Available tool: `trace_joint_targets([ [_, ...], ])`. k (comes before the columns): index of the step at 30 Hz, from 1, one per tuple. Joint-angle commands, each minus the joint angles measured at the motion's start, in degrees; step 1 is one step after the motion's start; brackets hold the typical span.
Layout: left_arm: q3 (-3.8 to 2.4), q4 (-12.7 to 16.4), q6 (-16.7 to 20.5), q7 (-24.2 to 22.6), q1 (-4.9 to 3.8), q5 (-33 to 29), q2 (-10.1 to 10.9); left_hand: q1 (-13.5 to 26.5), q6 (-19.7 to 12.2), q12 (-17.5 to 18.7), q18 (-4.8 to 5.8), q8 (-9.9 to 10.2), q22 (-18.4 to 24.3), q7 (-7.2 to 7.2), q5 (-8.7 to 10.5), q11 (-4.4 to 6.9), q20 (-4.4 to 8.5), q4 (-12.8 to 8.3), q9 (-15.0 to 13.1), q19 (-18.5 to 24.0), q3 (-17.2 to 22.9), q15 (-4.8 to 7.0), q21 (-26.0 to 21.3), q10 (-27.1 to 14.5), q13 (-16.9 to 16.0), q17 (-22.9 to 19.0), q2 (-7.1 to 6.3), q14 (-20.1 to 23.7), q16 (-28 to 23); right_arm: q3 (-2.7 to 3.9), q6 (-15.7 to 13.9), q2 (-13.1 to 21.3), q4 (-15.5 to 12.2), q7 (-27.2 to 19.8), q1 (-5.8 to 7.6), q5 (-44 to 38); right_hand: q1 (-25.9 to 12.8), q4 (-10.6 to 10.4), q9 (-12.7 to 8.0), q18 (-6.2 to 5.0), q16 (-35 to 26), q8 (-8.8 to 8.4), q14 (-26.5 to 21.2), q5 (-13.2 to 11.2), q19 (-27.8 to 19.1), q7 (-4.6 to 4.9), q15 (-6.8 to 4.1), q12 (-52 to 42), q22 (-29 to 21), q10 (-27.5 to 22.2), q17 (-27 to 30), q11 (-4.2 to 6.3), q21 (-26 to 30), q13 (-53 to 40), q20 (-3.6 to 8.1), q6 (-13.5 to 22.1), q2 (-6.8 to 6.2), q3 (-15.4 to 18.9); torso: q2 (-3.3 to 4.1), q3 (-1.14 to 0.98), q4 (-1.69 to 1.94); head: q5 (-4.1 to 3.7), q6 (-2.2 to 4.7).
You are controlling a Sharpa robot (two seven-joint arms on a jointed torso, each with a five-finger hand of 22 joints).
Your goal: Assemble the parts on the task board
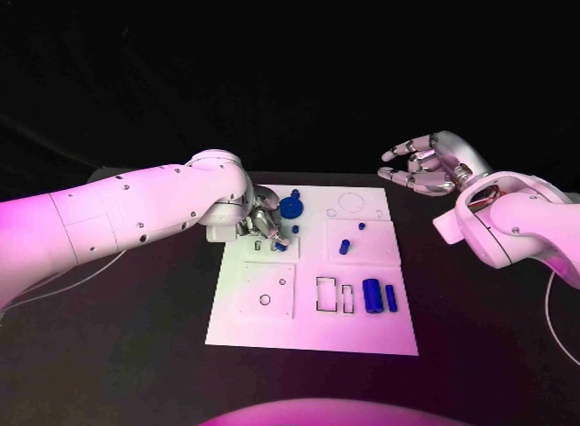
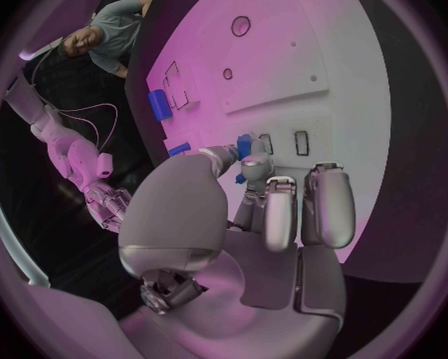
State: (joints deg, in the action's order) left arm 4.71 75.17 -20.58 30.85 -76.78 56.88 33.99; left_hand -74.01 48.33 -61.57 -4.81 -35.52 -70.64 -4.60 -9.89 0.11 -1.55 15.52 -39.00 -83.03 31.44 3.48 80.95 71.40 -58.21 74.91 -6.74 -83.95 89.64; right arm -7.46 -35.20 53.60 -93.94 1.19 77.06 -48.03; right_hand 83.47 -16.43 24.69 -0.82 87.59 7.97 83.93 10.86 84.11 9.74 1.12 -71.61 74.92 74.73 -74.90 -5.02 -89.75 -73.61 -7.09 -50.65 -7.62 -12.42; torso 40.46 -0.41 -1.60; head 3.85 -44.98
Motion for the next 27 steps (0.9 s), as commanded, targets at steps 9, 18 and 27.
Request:
trace_joint_targets([
  [9, -0.08, 1.7, 4.7, -0.9, 0.00, -8.1, 1.6, 3.9, -0.2, -3.5, 1.12, -3.5, -0.4, 0.78, -1.36, 0.44, 0.13, -9.7, -7.5, -0.2, 15.5, 0.61, 0.4, 2.9, -3.3, 15.1, -2.13, -6.1, 0.4, 0.00, 0.8, 0.0, 0.1, -0.2, -0.08, -0.4, -0.8, 0.0, -0.1, 0.82, -0.3, 0.35, 4.6, 0.3, 5.9, 0.12, -0.49, 0.2, 15.1, -0.3, -9.3, 0.11, -0.3, 0.1, 0.44, 0.3, -0.19, -0.4, -0.01, -0.12, 0.06, 0.18, 0.31],
  [18, -0.32, 5.0, 9.8, -1.3, 0.05, -8.1, 3.9, 6.5, 0.6, -4.7, 1.23, -4.5, -1.1, 1.13, -7.16, 0.81, 0.42, -11.9, -9.2, -0.5, 18.1, 0.94, 0.7, 4.0, -4.5, 15.1, -3.54, -6.1, 0.4, 0.00, 1.1, 0.5, 0.1, -0.5, -0.09, -0.2, -1.1, 0.0, -0.2, 0.82, -0.3, 0.51, 4.6, -0.1, 5.9, 0.08, -0.51, 0.2, 15.1, -0.3, -9.3, 0.13, -0.2, 0.1, 0.46, 0.3, -0.52, -0.3, -0.07, -0.09, 0.26, 0.31, 0.29],
  [27, -0.13, 7.5, 14.0, -1.3, 1.01, -0.3, 5.6, 7.5, 1.2, -5.3, 1.40, -4.7, -2.0, 1.38, -9.50, 1.06, 0.59, -12.9, -9.7, -0.8, 18.7, 1.16, 1.2, 4.8, -5.2, 15.1, -4.19, -6.1, 0.4, 0.00, 1.0, 0.7, 0.0, -0.7, -0.10, -0.1, -1.3, 0.0, -0.2, 0.82, -0.3, 0.57, 4.6, -0.4, 5.9, 0.07, -0.52, 0.2, 15.1, -0.3, -9.3, 0.14, -0.2, 0.2, 0.47, 0.3, -0.55, -0.4, -0.14, -0.08, 0.43, 0.34, 0.03],
])
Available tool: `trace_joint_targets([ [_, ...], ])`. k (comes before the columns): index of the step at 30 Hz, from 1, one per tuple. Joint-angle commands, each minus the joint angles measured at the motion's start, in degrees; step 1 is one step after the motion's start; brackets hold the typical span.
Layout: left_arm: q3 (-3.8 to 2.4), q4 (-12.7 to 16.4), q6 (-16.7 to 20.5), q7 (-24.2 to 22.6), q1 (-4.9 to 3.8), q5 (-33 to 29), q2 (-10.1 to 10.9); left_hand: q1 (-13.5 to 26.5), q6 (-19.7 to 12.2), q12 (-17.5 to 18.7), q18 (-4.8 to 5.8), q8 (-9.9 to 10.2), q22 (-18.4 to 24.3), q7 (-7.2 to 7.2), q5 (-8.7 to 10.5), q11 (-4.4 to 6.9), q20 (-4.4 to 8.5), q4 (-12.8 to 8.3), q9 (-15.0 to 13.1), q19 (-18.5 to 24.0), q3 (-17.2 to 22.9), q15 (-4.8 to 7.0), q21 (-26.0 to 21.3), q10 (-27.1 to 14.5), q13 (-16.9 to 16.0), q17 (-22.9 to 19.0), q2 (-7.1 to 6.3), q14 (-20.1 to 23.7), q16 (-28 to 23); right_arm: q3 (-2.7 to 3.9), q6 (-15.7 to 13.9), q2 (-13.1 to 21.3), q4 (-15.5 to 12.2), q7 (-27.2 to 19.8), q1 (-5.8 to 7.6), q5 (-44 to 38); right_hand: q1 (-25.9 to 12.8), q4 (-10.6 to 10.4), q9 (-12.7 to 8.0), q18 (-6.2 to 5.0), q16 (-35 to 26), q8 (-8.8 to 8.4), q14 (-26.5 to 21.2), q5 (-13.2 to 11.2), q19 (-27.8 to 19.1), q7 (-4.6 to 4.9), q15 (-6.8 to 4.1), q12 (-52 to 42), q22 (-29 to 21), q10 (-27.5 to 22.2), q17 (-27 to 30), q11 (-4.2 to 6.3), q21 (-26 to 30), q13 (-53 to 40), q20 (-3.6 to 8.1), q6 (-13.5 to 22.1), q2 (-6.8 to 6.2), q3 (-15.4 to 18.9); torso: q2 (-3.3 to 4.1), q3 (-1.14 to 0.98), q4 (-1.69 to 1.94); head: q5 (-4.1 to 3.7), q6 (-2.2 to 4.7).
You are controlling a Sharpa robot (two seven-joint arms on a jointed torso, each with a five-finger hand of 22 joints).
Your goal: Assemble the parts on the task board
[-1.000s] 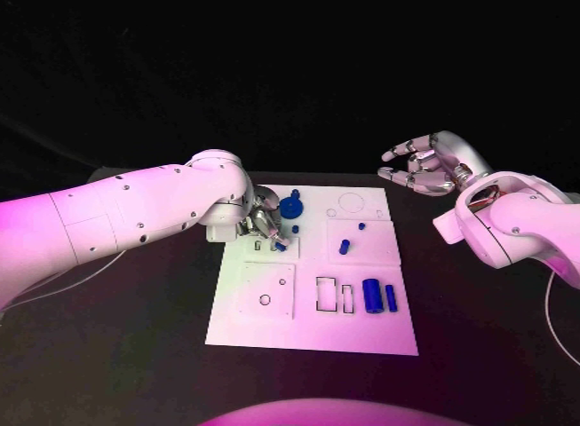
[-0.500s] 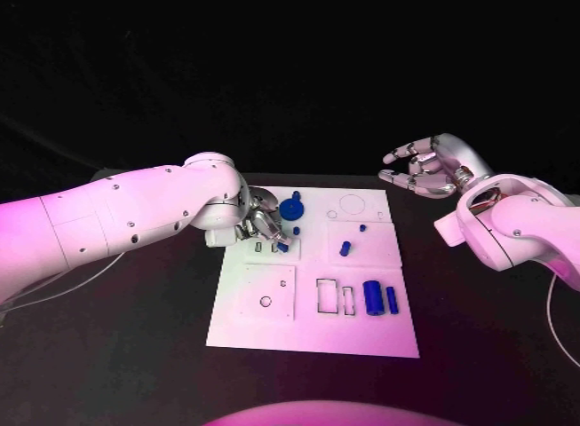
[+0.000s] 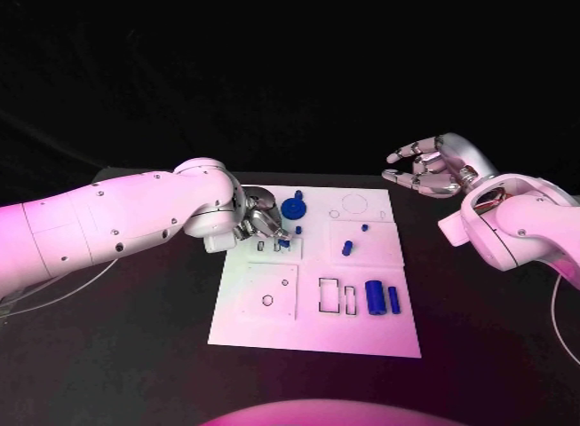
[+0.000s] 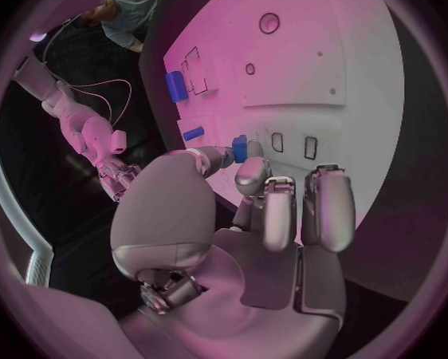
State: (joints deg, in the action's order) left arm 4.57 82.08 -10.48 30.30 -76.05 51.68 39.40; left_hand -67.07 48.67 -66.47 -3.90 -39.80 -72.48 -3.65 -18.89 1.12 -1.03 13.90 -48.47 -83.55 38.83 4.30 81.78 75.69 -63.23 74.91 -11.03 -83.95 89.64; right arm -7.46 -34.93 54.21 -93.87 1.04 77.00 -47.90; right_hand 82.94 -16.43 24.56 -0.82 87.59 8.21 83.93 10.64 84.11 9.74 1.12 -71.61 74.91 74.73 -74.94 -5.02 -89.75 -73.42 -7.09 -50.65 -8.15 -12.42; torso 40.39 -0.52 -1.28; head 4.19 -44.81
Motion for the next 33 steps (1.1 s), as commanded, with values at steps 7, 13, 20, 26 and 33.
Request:
trace_joint_targets([
  [7, 0.08, 1.5, 5.7, -0.7, 1.28, 8.5, 0.8, 1.0, 1.4, -0.9, 0.63, -0.4, -0.9, 0.62, -2.05, 0.24, 0.17, -11.8, -0.4, -0.6, 11.6, 0.51, 0.7, 1.1, -0.7, 15.1, -0.38, -6.1, 0.4, 0.00, 0.6, 0.3, 0.0, -0.7, -0.05, -0.2, -0.8, 0.0, -0.1, 0.81, -0.3, 0.36, 4.6, -0.3, 5.9, 0.06, -0.53, 0.3, 15.1, -0.4, -9.3, 0.15, -0.2, 0.1, 0.47, 0.3, -0.06, -0.4, -0.06, 0.05, 0.25, 0.08, -0.16],
  [13, 0.17, 1.7, 6.2, -0.5, 1.92, 10.4, 1.0, 1.1, 1.6, -1.0, 0.65, -0.4, -1.0, 0.67, -2.31, 0.28, 0.18, -11.9, -0.4, -0.6, 11.6, 0.55, 0.7, 1.3, -0.8, 15.1, -0.51, -6.1, 0.4, 0.00, 0.3, 0.4, 0.2, -1.1, -0.05, -0.2, -0.7, 0.1, -0.2, 0.50, -1.0, 0.49, 4.2, -0.5, 5.2, 0.01, -0.59, 3.9, 14.4, -3.3, -7.9, 0.21, 0.8, 3.3, 0.52, 0.5, -0.14, -0.6, 0.00, 0.07, 0.16, 0.25, -0.22],
  [20, 0.21, 1.7, 5.6, -0.4, 2.33, 11.0, 0.9, 1.2, 1.7, -1.2, 0.66, -0.4, -1.1, 0.71, -2.59, 0.32, 0.21, -11.9, -0.5, -0.7, 11.7, 0.58, 0.8, 1.4, -1.0, 15.1, -0.57, -6.1, 0.4, -0.01, -0.1, 0.3, 0.4, -1.5, -0.07, 0.0, -0.7, 0.1, -0.2, 0.24, -1.6, 0.65, 3.9, -0.5, 4.7, -0.02, -0.64, 4.7, 13.8, -3.8, -6.9, 0.26, 1.7, 4.0, 0.57, 0.5, -0.21, -0.8, 0.06, 0.04, 0.05, 0.40, -0.15],
  [26, 0.21, 1.3, 4.9, -0.3, 2.44, 11.1, 0.6, 1.3, 1.9, -1.3, 0.69, -0.4, -1.2, 0.75, -2.86, 0.36, 0.23, -11.9, -0.5, -0.7, 11.7, 0.62, 0.8, 1.6, -1.1, 15.1, -0.60, -6.1, 0.4, -0.01, -0.3, 0.4, 0.3, -1.7, -0.09, 0.1, -0.8, 0.1, -0.2, 0.23, -1.6, 0.69, 3.9, -0.5, 4.7, -0.03, -0.66, 4.8, 13.8, -3.8, -6.9, 0.27, 1.8, 4.1, 0.58, 0.5, -0.23, -0.8, 0.07, 0.03, -0.02, 0.46, -0.15],
  [33, 0.22, 0.8, 4.0, -0.1, 2.47, 11.5, 0.3, 1.5, 2.0, -1.5, 0.72, -0.4, -1.4, 0.80, -3.13, 0.41, 0.24, -12.0, -0.5, -0.8, 11.8, 0.66, 0.9, 1.8, -1.3, 15.1, -0.64, -6.1, 0.4, -0.01, -0.3, 0.4, 0.3, -1.7, -0.09, 0.2, -0.8, 0.1, -0.2, 0.25, -1.6, 0.74, 3.9, -0.5, 4.7, -0.04, -0.66, 4.7, 13.8, -3.8, -6.9, 0.27, 1.7, 4.1, 0.59, 0.5, -0.22, -0.8, 0.09, 0.04, 0.00, 0.37, -0.17],
])
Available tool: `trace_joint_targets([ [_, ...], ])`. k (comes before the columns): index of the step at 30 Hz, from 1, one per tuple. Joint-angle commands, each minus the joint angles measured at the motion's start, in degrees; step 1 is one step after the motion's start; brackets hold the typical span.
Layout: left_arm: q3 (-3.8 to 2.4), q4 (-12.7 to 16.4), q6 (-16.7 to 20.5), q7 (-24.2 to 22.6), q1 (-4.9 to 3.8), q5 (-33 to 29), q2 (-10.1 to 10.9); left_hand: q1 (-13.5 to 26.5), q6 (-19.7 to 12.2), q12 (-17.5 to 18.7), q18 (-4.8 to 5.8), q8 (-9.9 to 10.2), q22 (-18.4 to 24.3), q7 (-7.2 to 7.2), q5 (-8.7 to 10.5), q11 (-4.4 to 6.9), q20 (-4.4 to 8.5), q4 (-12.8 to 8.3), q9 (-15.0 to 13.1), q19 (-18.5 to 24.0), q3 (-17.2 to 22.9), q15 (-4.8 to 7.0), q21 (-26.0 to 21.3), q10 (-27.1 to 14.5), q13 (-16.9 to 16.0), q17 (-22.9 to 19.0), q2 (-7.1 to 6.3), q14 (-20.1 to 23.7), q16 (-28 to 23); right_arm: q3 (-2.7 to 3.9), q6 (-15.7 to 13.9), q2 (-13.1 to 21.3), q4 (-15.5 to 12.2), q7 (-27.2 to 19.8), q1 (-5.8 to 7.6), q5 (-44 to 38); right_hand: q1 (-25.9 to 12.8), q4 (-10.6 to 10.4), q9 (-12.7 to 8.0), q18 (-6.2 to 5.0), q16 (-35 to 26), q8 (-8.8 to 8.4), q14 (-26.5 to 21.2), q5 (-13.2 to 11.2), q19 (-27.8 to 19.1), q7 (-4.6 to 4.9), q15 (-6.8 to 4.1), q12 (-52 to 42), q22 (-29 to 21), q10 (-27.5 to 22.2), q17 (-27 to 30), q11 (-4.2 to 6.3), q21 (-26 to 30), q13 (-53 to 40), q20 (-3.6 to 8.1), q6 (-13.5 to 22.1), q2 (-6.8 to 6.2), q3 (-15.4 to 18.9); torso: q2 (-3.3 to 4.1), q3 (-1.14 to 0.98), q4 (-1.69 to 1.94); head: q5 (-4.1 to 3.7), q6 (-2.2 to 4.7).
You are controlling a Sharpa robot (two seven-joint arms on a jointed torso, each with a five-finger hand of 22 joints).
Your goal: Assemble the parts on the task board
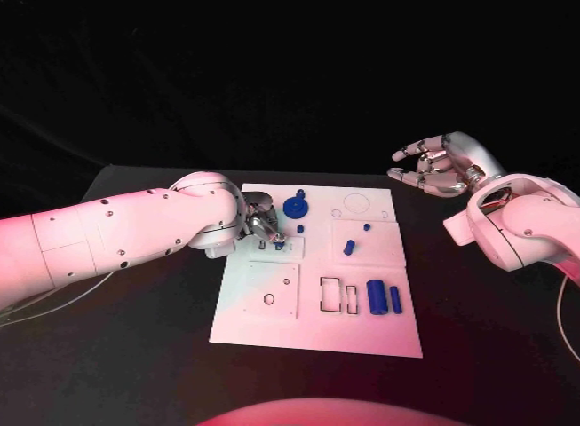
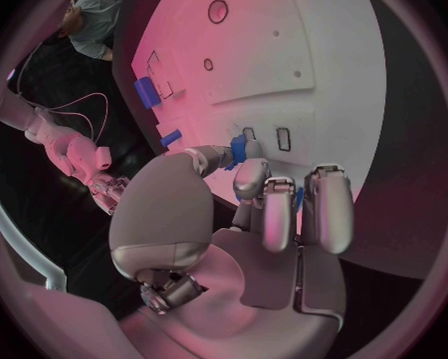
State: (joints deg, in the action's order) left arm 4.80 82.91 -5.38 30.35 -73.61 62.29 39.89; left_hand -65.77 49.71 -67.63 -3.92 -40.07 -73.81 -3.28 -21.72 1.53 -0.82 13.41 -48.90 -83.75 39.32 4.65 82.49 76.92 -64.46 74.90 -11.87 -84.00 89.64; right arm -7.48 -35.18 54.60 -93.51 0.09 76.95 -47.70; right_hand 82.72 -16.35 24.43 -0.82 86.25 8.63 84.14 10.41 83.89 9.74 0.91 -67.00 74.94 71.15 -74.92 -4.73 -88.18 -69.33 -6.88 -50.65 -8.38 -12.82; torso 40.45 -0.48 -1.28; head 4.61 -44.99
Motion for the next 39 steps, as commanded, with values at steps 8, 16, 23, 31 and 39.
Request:
trace_joint_targets([
  [8, -0.02, -0.2, -2.7, 0.0, 0.04, 1.1, -0.1, 0.3, 1.0, -0.4, 0.75, -0.1, -0.1, 0.46, -0.53, 0.03, 0.05, -11.5, -0.1, -0.6, 11.3, 0.33, 0.2, 0.6, -0.1, 15.1, 0.18, -6.0, 0.4, 0.00, -0.1, 0.1, -0.1, -0.7, -0.04, 0.0, -0.6, 0.0, -0.1, 0.26, -0.2, 0.32, 3.7, -0.2, 4.9, -0.04, -0.45, 0.1, 13.8, -0.2, -6.9, -0.02, 0.1, 0.0, 0.38, 0.5, 0.00, -0.4, 0.02, 0.02, 0.08, -0.15, -0.22],
  [16, -0.01, -0.2, -3.4, 0.0, 0.04, 1.3, -0.1, 0.5, 1.2, -0.5, 0.77, -0.2, -0.3, 0.55, -1.13, 0.11, 0.08, -11.6, -0.2, -0.6, 11.4, 0.40, 0.3, 0.8, -0.3, 15.1, 0.04, -6.0, 0.4, 0.00, -0.1, 0.1, -0.1, -0.7, -0.05, 0.0, -0.6, 0.0, -0.1, 0.26, -0.2, 0.32, 3.7, -0.2, 4.9, -0.04, -0.45, 0.1, 13.8, -0.2, -6.9, -0.02, 0.1, 0.0, 0.38, 0.5, 0.00, -0.4, -0.01, 0.01, 0.11, -0.13, -0.40],
  [23, 0.00, -0.3, -3.6, 0.1, 0.04, 1.5, 0.0, 0.5, 1.2, -0.6, 0.76, -0.2, -0.2, 0.56, -1.24, 0.12, 0.09, -11.6, -0.2, -0.6, 11.4, 0.41, 0.3, 0.9, -0.4, 15.1, 0.03, -6.0, 0.4, 0.00, 0.0, 0.0, -0.1, -0.7, -0.06, 0.0, -0.6, 0.0, -0.1, 0.24, -0.3, 0.39, 3.7, -0.2, 4.9, -0.06, -0.47, 0.2, 13.7, -0.2, -6.9, 0.00, 0.2, 0.1, 0.40, 0.5, -0.01, -0.5, 0.01, 0.05, 0.06, -0.08, -0.30],
  [31, 0.00, -0.3, -3.9, 0.2, 0.03, 1.8, -0.1, 0.5, 1.2, -0.6, 0.77, -0.2, -0.3, 0.57, -1.28, 0.13, 0.09, -11.6, -0.2, -0.6, 11.4, 0.42, 0.3, 0.9, -0.4, 15.1, 0.02, -6.0, 0.4, 0.00, 0.0, 0.0, 0.0, -0.7, -0.08, 0.0, -0.6, 0.0, -0.1, 0.24, -0.3, 0.39, 3.7, -0.2, 4.9, -0.06, -0.47, 0.2, 13.7, -0.2, -6.9, 0.00, 0.2, 0.1, 0.40, 0.5, -0.01, -0.5, 0.04, -0.02, 0.08, -0.06, -0.52],
  [39, 0.01, -0.3, -4.7, 0.2, 0.03, 2.1, -0.2, 0.7, 1.3, -0.8, 0.79, -0.2, -0.4, 0.58, -1.38, 0.14, 0.10, -11.6, -0.2, -0.7, 11.4, 0.43, 0.4, 1.0, -0.5, 15.1, -0.01, -6.0, 0.4, 0.00, 0.0, 0.0, 0.0, -0.8, -0.11, 0.0, -0.7, 0.0, -0.1, 0.23, -0.3, 0.44, 3.7, -0.1, 4.9, -0.07, -0.48, 0.2, 13.7, -0.1, -6.8, 0.01, 0.2, 0.1, 0.41, 0.5, 0.00, -0.5, -0.01, -0.05, 0.07, 0.08, -0.62],
])
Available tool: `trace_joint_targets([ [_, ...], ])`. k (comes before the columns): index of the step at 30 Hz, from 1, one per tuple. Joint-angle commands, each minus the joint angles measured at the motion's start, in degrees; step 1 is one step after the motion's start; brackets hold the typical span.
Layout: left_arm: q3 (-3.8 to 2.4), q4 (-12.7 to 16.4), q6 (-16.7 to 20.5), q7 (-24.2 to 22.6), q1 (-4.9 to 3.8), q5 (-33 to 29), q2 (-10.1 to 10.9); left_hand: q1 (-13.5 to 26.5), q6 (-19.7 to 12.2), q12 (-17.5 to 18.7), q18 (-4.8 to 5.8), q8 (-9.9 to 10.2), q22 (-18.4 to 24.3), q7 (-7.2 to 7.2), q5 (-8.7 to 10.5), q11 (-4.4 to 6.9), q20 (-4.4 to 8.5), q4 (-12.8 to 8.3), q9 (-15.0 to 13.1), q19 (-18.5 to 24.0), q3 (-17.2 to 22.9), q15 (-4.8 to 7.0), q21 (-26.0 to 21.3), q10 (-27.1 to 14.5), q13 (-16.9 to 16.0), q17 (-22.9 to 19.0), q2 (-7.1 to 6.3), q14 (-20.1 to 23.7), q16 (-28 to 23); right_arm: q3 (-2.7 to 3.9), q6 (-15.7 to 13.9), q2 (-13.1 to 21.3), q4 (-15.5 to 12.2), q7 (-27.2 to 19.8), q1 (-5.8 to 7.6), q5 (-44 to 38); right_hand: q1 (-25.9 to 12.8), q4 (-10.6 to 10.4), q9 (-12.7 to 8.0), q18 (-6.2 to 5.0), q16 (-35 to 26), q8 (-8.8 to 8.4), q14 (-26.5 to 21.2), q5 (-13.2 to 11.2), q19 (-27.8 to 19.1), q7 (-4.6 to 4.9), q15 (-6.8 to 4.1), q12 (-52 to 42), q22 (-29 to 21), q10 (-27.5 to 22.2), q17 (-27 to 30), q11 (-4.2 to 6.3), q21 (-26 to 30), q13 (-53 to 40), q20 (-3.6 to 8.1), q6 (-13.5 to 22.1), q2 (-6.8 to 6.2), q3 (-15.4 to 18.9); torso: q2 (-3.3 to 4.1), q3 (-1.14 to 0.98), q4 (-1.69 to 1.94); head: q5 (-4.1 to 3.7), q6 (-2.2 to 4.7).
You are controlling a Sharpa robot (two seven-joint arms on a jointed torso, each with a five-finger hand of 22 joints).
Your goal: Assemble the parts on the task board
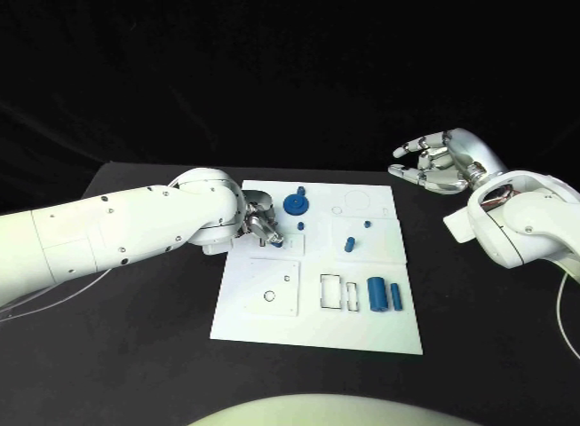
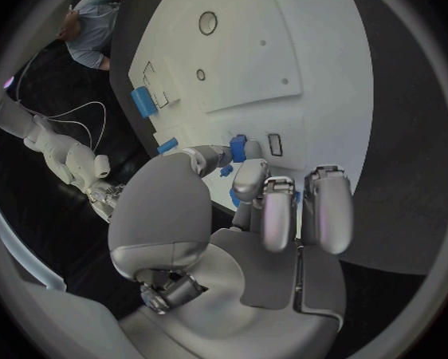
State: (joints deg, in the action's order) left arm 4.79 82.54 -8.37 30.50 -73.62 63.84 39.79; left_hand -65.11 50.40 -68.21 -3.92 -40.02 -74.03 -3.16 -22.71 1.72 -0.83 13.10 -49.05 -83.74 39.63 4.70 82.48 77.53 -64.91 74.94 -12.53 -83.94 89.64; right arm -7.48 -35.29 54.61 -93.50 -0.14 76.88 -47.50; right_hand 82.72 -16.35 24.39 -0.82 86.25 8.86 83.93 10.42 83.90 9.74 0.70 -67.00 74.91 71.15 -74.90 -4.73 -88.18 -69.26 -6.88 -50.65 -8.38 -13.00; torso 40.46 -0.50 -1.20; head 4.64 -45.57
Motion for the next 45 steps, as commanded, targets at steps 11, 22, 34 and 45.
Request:
trace_joint_targets([
  [11, 0.03, -0.4, -3.0, 0.2, 0.02, 1.2, -0.5, 1.4, 1.6, -0.7, 0.92, -0.6, -0.9, 0.99, -0.85, 0.35, 0.30, -10.9, -0.5, -1.0, 10.4, 0.69, 0.7, 1.2, -0.4, 15.1, 0.69, -6.1, 0.4, 0.00, 0.1, 0.0, -0.1, -0.6, -0.10, -0.1, -0.7, 0.0, -0.1, 0.23, -0.3, 0.21, 3.9, -0.1, 4.9, -0.07, -0.27, 0.2, 13.7, -0.2, -6.8, 0.01, 0.2, 0.1, 0.41, 0.5, 0.00, -0.3, -0.04, -0.04, -0.01, 0.13, -0.15],
  [22, 0.18, -1.6, -2.9, 0.2, 0.03, 1.5, -1.9, 2.5, 2.3, -1.2, 0.98, -0.8, -1.2, 1.47, -0.60, 0.72, 0.56, -10.1, -0.8, -1.1, 9.1, 1.00, 0.9, 1.9, -0.8, 15.1, 1.30, -6.1, 0.4, 0.00, 0.1, 0.1, -0.3, -0.6, -0.11, 0.0, -0.7, 0.0, -0.1, 0.23, -0.3, 0.21, 3.9, -0.1, 4.9, -0.07, -0.27, 0.2, 13.7, -0.2, -6.8, 0.01, 0.2, 0.1, 0.41, 0.5, 0.00, -0.3, 0.02, 0.00, -0.13, 0.01, -0.07],
  [34, 0.26, -1.9, -3.6, 0.4, 0.03, 1.5, -2.3, 2.6, 2.4, -1.2, 1.03, -0.8, -1.5, 1.58, -0.36, 0.83, 0.64, -10.0, -0.9, -1.2, 8.7, 1.10, 1.0, 1.9, -0.8, 15.1, 1.64, -6.1, 0.4, 0.00, 0.2, 0.1, -0.3, -0.6, -0.12, 0.0, -0.7, 0.0, -0.1, 0.23, -0.3, 0.21, 3.9, -0.1, 4.9, -0.07, -0.27, 0.2, 13.7, -0.2, -6.8, 0.01, 0.2, 0.1, 0.41, 0.5, 0.00, -0.3, -0.01, 0.00, 0.02, -0.23, -0.27],
  [45, 0.27, -1.9, -4.4, 0.5, 0.03, 1.3, -2.3, 5.1, 3.1, -1.2, 1.05, -0.2, -1.6, 2.18, 0.70, 1.24, 0.93, -7.9, -1.0, -1.2, 3.3, 1.45, 1.0, 2.1, -0.8, 15.1, 1.04, -6.1, 0.4, 0.00, 0.1, 0.2, -0.3, -0.6, -0.15, 0.0, -0.9, -0.1, -0.1, 0.19, -0.4, 0.36, 3.9, 0.0, 4.8, -0.10, -0.31, 0.4, 13.6, -0.2, -6.7, 0.03, 0.4, 0.3, 0.44, 0.4, -0.07, -0.4, -0.02, 0.01, 0.01, -0.30, -0.32],
])
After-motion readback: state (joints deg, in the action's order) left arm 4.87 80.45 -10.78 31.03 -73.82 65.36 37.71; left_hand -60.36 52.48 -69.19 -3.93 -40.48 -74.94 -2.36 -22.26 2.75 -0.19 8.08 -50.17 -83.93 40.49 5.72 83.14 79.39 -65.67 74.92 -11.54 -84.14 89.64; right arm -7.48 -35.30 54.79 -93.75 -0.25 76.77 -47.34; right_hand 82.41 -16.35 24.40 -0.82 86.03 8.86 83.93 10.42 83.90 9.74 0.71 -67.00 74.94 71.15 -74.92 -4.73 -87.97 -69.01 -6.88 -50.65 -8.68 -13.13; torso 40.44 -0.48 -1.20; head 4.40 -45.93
